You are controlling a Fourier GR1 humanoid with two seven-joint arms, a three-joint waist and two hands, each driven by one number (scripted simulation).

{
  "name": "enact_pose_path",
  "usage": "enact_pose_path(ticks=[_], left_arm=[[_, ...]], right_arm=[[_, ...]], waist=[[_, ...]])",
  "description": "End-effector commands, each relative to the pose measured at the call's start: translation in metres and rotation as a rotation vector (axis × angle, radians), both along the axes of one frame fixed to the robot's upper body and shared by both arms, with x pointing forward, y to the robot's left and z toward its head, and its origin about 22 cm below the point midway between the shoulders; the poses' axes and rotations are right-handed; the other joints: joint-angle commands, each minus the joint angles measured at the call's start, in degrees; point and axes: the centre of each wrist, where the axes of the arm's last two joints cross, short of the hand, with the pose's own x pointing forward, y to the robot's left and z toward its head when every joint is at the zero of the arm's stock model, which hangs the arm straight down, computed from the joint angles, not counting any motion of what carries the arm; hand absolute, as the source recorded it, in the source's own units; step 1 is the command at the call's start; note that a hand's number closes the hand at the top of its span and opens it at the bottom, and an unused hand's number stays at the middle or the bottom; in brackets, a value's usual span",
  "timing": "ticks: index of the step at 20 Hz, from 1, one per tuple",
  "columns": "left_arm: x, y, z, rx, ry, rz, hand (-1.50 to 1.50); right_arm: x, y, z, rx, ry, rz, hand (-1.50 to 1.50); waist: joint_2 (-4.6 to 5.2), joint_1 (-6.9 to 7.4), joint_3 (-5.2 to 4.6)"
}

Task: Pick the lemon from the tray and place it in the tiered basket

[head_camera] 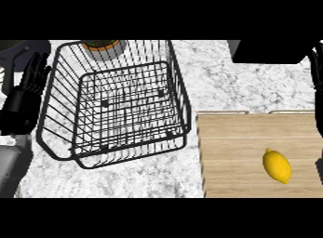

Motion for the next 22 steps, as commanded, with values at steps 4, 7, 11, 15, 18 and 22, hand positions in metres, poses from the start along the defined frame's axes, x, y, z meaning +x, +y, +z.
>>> enact_pose_path(ticks=[4, 7, 11, 15, 18, 22], left_arm=[[-0.005, -0.027, -0.009, -0.028, 0.022, -0.018, 0.00], [-0.007, -0.025, -0.017, -0.056, 0.064, -0.013, 0.00], [-0.005, -0.057, -0.023, -0.087, 0.102, -0.078, 0.00], [-0.011, -0.061, -0.034, -0.082, 0.118, -0.051, 0.00], [-0.013, -0.058, -0.035, -0.085, 0.131, -0.032, 0.00], [-0.016, -0.061, -0.030, -0.092, 0.129, -0.024, 0.00]], right_arm=[[0.005, 0.007, -0.022, 0.468, -0.052, 0.419, 1.50], [0.002, 0.013, -0.058, 0.884, -0.017, 0.166, 1.50], [-0.001, 0.035, -0.086, 0.845, 0.193, 0.773, -1.50], [-0.008, 0.001, -0.096, 0.868, 0.103, 0.978, -1.50], [-0.015, -0.050, -0.096, 0.782, 0.047, 1.042, -1.50], [-0.019, -0.132, -0.055, 0.472, 0.026, 1.056, -1.50]], waist=[[2.50, 0.22, 0.46], [4.26, -2.71, 3.97], [4.10, 1.54, 0.87], [3.63, -0.28, 0.45], [3.44, -0.94, 0.32], [3.02, -2.10, 0.13]])
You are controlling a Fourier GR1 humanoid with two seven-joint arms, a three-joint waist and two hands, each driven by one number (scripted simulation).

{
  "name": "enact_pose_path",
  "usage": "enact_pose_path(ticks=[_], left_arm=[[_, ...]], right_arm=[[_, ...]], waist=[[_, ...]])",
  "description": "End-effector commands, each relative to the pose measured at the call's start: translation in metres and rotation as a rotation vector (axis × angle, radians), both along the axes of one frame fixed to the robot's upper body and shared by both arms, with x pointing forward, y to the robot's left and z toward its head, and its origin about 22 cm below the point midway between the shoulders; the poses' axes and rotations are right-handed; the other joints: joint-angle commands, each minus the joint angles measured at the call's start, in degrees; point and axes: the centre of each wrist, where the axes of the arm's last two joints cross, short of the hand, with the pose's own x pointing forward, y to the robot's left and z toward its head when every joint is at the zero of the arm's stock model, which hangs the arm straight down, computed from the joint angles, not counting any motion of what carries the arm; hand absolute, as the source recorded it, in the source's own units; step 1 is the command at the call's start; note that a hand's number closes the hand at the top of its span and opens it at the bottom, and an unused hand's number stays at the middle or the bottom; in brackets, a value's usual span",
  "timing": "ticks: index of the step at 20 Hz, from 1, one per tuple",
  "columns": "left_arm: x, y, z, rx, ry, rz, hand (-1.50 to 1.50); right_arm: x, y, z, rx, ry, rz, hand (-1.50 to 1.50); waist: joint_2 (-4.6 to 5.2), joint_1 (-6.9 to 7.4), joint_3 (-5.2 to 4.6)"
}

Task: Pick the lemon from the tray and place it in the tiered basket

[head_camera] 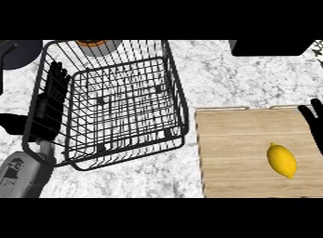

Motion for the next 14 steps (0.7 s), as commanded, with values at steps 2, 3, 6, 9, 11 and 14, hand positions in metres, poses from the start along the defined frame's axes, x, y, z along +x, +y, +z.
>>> enact_pose_path(ticks=[2, 3, 6, 9, 11, 14], left_arm=[[-0.009, -0.019, -0.015, 0.009, 0.051, -0.025, 0.00], [-0.011, -0.016, -0.018, 0.007, 0.070, -0.020, 0.00], [-0.010, -0.016, -0.013, 0.010, 0.061, -0.004, 0.00], [-0.014, -0.023, -0.013, 0.003, 0.064, -0.023, 0.00], [-0.016, -0.012, -0.011, 0.032, 0.072, -0.009, 0.00], [-0.017, -0.028, -0.016, 0.018, 0.064, -0.016, 0.00]], right_arm=[[-0.008, -0.081, 0.056, -0.301, -0.208, 0.049, -1.50], [-0.008, -0.091, 0.069, -0.343, -0.247, 0.035, -1.50], [-0.012, -0.108, 0.128, -0.533, -0.384, -0.002, -1.50], [-0.020, -0.114, 0.166, -0.681, -0.467, -0.053, -1.50], [-0.031, -0.117, 0.182, -0.771, -0.510, -0.082, -1.50], [-0.041, -0.122, 0.194, -0.857, -0.538, -0.107, -1.50]], waist=[[-0.11, -1.71, -0.32], [-0.17, -1.35, -0.32], [-0.71, -2.77, -0.40], [-0.81, -2.19, -0.36], [-0.86, -2.08, -0.40], [-0.37, -1.56, -0.43]])
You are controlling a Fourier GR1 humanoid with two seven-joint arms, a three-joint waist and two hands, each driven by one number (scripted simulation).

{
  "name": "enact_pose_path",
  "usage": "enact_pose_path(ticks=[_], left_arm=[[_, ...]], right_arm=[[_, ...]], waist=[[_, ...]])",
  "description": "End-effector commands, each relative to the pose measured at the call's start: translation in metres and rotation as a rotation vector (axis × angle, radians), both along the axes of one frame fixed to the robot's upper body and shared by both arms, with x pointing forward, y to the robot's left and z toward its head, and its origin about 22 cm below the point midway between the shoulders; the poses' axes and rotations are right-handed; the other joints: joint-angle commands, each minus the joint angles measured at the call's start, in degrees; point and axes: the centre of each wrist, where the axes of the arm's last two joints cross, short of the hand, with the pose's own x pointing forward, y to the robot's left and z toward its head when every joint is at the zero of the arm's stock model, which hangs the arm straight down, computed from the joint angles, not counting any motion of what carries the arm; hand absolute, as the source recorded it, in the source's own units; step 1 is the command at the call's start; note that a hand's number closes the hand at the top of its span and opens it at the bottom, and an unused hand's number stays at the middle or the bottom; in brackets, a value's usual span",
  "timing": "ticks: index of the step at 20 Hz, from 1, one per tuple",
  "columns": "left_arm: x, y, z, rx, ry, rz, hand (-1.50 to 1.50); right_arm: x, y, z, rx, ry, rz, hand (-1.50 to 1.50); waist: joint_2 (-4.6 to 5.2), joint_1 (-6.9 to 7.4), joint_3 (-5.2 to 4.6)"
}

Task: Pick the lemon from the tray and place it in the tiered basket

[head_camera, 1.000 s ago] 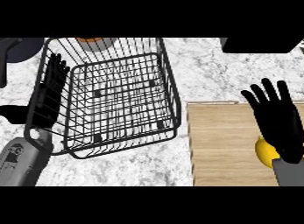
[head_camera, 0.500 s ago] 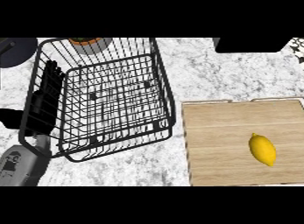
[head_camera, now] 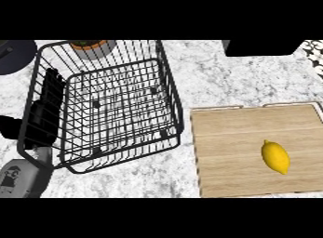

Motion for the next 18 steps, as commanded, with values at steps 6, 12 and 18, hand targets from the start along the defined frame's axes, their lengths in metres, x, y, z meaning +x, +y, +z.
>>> enact_pose_path(ticks=[6, 12, 18], left_arm=[[-0.016, -0.044, -0.014, 0.026, 0.028, -0.100, 0.00], [-0.017, -0.055, -0.010, 0.021, 0.035, -0.105, 0.00], [-0.016, -0.045, -0.009, 0.039, 0.044, -0.097, 0.00]], right_arm=[[-0.028, 0.001, 0.024, -0.289, -0.138, 0.120, -1.50], [-0.035, 0.011, 0.028, -0.359, -0.162, 0.135, -1.50], [-0.043, 0.031, 0.029, -0.499, -0.131, 0.134, -1.50]], waist=[[0.23, 0.80, -0.15], [0.40, 0.94, -0.17], [0.49, 0.98, -0.20]])
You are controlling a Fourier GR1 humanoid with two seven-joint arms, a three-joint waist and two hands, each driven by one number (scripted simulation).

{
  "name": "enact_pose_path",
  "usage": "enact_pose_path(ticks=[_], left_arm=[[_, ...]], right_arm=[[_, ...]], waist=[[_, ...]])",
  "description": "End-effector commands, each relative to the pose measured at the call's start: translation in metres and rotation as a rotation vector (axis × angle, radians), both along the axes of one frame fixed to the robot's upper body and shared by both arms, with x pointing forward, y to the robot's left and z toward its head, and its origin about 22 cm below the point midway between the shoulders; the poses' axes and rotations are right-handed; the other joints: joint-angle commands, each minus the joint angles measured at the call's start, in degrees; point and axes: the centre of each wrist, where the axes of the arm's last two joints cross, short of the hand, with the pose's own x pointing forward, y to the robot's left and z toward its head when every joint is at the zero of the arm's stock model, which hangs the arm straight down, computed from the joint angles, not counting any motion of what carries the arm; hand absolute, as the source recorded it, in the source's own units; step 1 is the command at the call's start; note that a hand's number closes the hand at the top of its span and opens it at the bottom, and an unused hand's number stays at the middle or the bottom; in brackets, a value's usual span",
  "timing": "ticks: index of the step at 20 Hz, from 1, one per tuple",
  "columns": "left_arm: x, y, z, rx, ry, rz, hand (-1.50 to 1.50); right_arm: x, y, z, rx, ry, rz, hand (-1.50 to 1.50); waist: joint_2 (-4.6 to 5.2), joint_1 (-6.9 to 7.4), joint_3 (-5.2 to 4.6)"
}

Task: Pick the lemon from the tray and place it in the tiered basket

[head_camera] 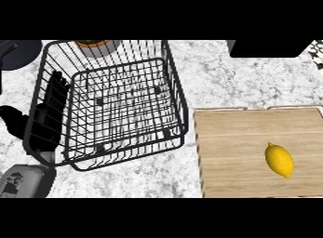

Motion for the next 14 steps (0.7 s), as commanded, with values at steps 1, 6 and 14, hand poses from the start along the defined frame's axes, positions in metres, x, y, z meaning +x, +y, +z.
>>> enact_pose_path(ticks=[1, 6, 14], left_arm=[[-0.001, -0.027, -0.007, 0.043, 0.004, -0.074, 0.00], [-0.004, -0.035, -0.003, 0.018, 0.010, -0.086, 0.00], [-0.007, -0.035, -0.011, 0.029, 0.010, -0.102, 0.00]], right_arm=[[-0.004, 0.005, 0.005, -0.164, 0.027, 0.216, -1.50], [-0.008, 0.007, 0.006, -0.209, 0.043, 0.184, -1.50], [-0.012, 0.021, 0.008, -0.248, -0.011, 0.103, -1.50]], waist=[[0.28, -0.46, 0.01], [0.26, -0.11, 0.12], [0.50, 0.33, 0.20]])
